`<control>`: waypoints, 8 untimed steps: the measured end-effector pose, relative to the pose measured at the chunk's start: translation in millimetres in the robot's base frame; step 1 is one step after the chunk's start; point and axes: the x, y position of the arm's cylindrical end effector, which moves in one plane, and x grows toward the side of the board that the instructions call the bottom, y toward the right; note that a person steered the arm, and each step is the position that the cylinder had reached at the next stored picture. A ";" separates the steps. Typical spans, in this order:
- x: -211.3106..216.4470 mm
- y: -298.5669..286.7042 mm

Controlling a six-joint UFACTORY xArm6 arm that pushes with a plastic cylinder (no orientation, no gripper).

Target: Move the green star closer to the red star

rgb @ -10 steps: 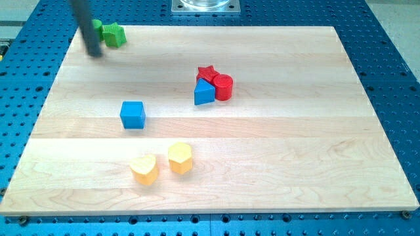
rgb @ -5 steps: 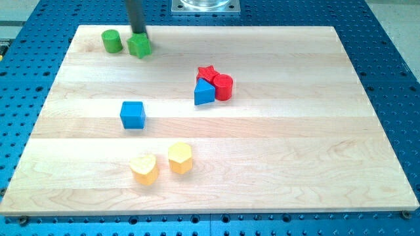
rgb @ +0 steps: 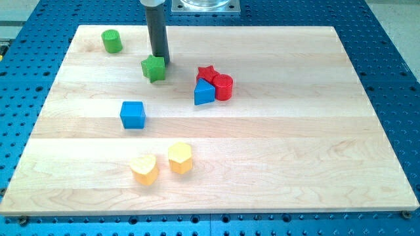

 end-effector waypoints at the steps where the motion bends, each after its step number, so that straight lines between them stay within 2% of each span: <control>1: 26.3 -42.9; 2: 34.3 37.5; 4: 75.5 50.2; 5: 77.9 33.6; 6: 123.3 12.4; 7: 131.3 50.3; 8: 107.4 54.6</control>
